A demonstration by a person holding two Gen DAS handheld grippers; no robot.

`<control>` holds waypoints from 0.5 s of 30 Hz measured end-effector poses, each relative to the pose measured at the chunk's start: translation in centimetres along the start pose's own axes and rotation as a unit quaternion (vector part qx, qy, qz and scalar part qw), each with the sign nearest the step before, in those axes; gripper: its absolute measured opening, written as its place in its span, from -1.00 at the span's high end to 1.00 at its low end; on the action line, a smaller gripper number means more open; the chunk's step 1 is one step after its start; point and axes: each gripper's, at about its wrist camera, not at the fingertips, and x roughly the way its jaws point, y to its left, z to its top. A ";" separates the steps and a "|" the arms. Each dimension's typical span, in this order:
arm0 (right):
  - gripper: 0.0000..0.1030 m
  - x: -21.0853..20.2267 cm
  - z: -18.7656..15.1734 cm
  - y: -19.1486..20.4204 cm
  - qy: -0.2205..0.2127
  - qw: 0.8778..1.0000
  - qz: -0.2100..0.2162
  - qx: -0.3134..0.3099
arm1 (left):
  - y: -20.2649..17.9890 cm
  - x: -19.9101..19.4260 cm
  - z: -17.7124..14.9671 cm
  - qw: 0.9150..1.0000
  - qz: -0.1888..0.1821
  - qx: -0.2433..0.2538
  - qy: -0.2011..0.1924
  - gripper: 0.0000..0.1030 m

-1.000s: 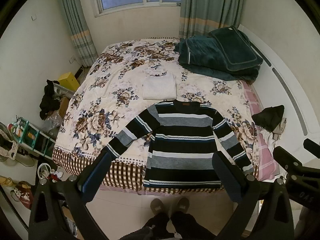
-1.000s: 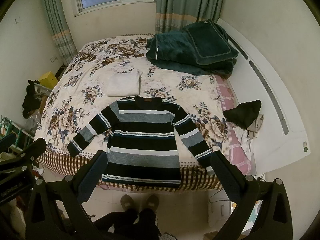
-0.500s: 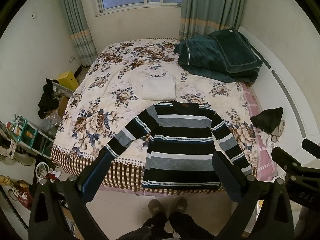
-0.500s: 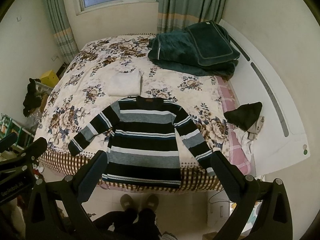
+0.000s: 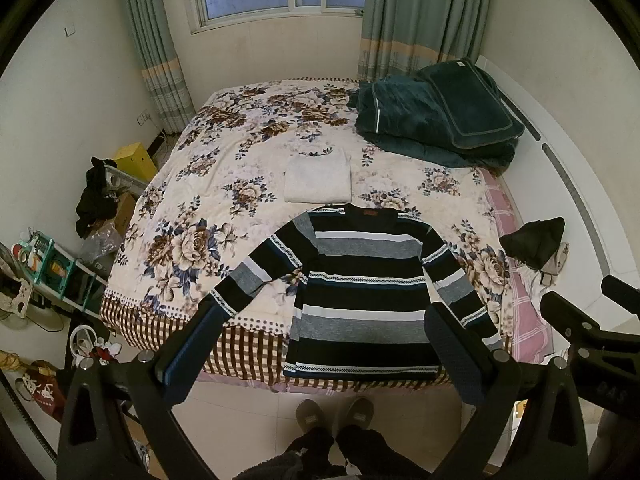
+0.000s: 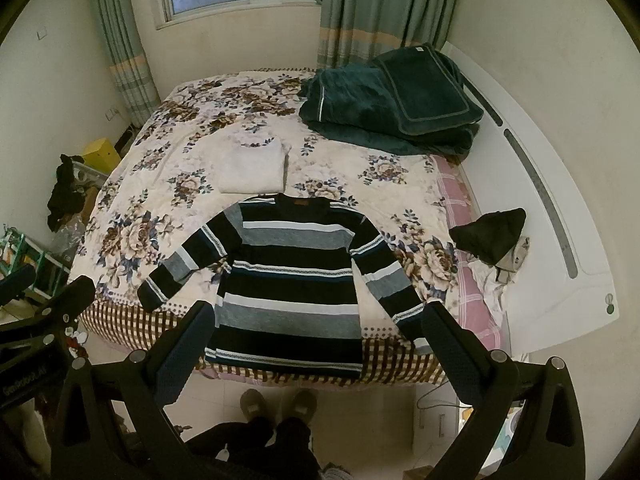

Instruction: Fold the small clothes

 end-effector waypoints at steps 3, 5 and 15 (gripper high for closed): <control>-1.00 -0.5 1.0 -0.5 -0.001 1.000 0.001 -0.002 | 0.0 0.0 0.0 1.000 0.000 -0.001 -0.001 -1.00; -1.00 -0.4 1.2 -0.2 -0.001 1.000 0.001 -0.003 | -0.3 -0.1 0.6 1.000 0.000 -0.001 -0.001 -1.00; -1.00 -0.5 1.3 -0.1 -0.002 1.000 0.001 -0.003 | -0.5 -0.2 1.2 1.000 -0.001 -0.002 -0.003 -1.00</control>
